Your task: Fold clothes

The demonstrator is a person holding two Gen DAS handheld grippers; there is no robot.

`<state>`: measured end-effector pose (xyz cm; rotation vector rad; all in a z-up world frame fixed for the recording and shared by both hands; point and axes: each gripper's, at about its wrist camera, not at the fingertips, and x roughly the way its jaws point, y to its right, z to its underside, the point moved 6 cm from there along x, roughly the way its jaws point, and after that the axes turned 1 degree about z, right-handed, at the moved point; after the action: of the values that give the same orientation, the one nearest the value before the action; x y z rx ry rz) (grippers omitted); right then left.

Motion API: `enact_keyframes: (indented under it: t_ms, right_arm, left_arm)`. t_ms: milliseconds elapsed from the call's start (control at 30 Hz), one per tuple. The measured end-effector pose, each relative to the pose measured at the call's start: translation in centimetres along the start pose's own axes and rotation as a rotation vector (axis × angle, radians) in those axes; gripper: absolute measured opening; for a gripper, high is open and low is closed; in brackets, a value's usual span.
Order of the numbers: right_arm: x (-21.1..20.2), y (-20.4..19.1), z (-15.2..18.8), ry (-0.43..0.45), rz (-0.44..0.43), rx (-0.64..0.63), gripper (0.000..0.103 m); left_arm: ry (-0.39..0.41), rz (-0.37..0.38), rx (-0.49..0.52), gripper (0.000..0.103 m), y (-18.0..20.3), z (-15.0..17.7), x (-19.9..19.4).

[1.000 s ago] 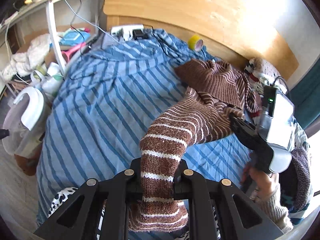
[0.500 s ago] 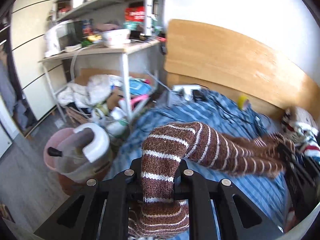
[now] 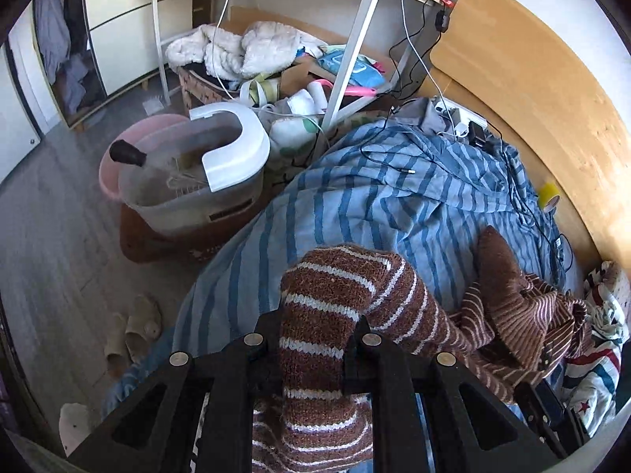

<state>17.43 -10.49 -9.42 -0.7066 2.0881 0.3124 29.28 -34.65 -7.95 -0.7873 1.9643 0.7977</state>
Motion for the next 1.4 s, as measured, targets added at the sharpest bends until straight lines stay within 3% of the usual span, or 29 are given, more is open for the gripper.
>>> enact_keyframes:
  t_ms: [100, 300, 567, 733, 900, 967, 1067, 1167, 1400]
  right_arm:
    - [-2.0, 4.0, 0.2, 0.042, 0.084, 0.038, 0.058]
    - [-4.1, 12.8, 1.8, 0.035, 0.177, 0.207, 0.059]
    - [-4.9, 19.1, 4.5, 0.017, 0.162, 0.413, 0.059]
    - [-3.4, 18.8, 4.8, -0.009, 0.137, 0.432, 0.059]
    - [-2.0, 17.3, 5.0, -0.037, 0.115, 0.405, 0.059]
    - [-1.5, 16.7, 5.1, -0.051, 0.107, 0.389, 0.059]
    - [-0.4, 15.4, 5.5, -0.088, 0.095, 0.353, 0.06]
    - [0.9, 13.7, 6.1, -0.132, 0.094, 0.287, 0.061]
    - [4.6, 8.4, 7.4, -0.235, 0.114, 0.095, 0.069]
  left_arm:
    - [-0.055, 0.035, -0.055, 0.023, 0.1, 0.6, 0.1]
    - [-0.119, 0.086, -0.19, 0.025, -0.6, 1.3, -0.1]
    - [-0.034, 0.199, -0.295, 0.025, -0.5, -0.6, -1.8]
    - [0.033, 0.216, -0.343, 0.025, -1.1, -2.5, -2.3]
    - [0.087, 0.136, -0.33, 0.025, -1.6, -3.7, -1.3]
    - [0.065, 0.075, -0.316, 0.026, -1.7, -3.5, 0.2]
    - [-0.044, 0.02, -0.307, 0.026, -2.2, -2.3, 3.5]
    - [-0.099, 0.081, -0.379, 0.026, -3.2, -0.8, 5.2]
    - [-0.075, 0.131, -0.423, 0.026, -4.7, -1.5, 4.5]
